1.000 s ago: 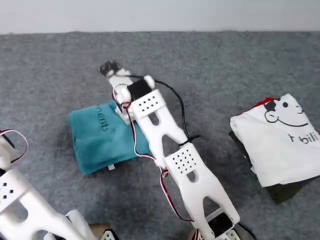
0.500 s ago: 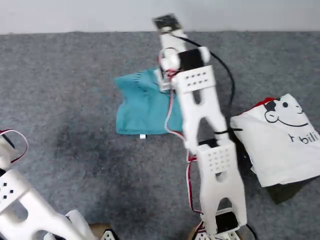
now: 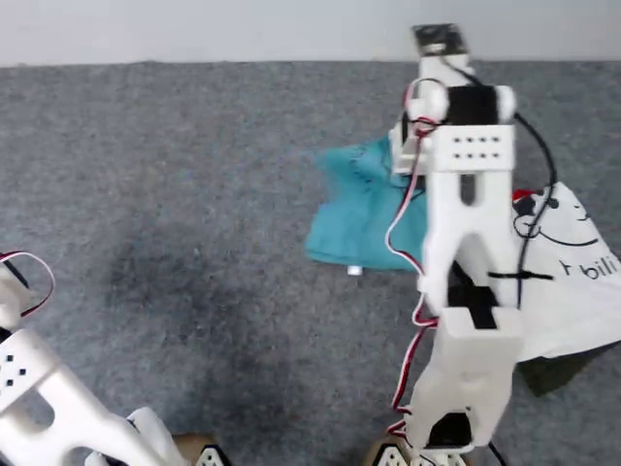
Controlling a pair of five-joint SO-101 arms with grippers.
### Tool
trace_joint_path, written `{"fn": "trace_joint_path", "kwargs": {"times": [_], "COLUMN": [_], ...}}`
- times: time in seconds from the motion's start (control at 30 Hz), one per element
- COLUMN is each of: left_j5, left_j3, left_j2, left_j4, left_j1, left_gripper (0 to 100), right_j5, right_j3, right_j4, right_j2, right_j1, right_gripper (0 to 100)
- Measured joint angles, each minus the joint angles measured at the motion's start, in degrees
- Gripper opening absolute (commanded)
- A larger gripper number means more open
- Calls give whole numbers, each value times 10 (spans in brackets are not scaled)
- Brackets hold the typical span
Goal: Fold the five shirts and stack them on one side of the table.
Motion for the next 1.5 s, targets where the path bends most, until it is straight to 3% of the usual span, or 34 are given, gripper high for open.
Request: {"fn": "trace_joint_path", "kwargs": {"times": [0.4, 0.8, 1.07, 1.5], "left_j5": [0, 0, 0, 0], "left_j3": [0, 0, 0, 0], "left_j2": [0, 0, 0, 0], "left_j4": [0, 0, 0, 0], "left_j1": [0, 0, 0, 0], "left_gripper": [29, 29, 29, 29], "right_j5": [15, 32, 61, 64], "right_j3": [113, 156, 258, 333], "right_j4": [0, 0, -5, -46], "right_j2": [-113, -157, -157, -157], "right_j1": [111, 324, 446, 523], "right_gripper": [10, 9, 9, 9]}}
